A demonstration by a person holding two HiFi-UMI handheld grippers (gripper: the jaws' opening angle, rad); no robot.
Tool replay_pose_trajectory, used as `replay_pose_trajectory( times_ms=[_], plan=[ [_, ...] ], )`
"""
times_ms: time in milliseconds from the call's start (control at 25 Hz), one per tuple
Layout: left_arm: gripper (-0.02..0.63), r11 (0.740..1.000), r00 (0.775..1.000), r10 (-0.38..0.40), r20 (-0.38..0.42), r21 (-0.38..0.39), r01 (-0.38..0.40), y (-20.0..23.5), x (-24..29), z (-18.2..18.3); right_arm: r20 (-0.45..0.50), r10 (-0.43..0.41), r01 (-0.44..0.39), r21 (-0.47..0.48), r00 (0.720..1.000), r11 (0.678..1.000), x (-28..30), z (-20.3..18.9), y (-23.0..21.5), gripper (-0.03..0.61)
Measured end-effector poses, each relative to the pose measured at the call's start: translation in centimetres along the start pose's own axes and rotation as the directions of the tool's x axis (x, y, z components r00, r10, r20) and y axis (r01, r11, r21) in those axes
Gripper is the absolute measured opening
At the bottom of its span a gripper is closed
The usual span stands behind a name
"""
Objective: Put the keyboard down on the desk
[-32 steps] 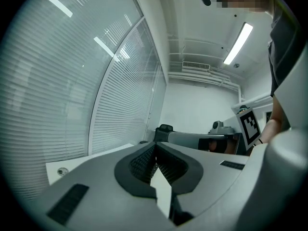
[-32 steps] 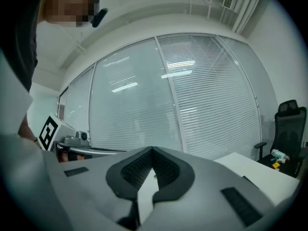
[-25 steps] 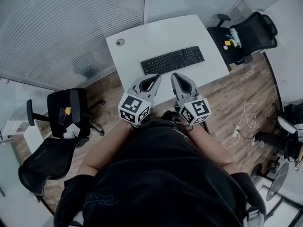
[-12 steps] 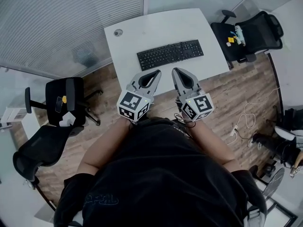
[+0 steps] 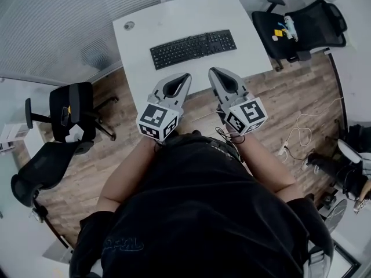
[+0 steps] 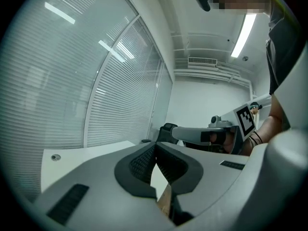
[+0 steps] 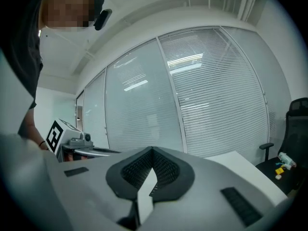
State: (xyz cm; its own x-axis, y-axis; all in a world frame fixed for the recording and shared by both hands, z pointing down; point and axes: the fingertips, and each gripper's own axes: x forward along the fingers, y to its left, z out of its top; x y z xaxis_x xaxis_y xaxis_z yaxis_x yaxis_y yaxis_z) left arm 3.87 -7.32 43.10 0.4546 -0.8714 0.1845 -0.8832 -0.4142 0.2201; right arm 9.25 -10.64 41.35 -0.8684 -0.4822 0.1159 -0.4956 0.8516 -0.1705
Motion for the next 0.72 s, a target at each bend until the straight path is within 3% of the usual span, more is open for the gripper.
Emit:
replay_pose_trajectory(
  times_ms=[720],
  plan=[
    [0.015,1.000,1.000,0.026,0.014,0.013,-0.026,-11.0,-1.1,-2.6,-0.005,0.075,-0.075,-0.003,0.997,0.997,-10.0,-1.2,1.0,0.021]
  ],
)
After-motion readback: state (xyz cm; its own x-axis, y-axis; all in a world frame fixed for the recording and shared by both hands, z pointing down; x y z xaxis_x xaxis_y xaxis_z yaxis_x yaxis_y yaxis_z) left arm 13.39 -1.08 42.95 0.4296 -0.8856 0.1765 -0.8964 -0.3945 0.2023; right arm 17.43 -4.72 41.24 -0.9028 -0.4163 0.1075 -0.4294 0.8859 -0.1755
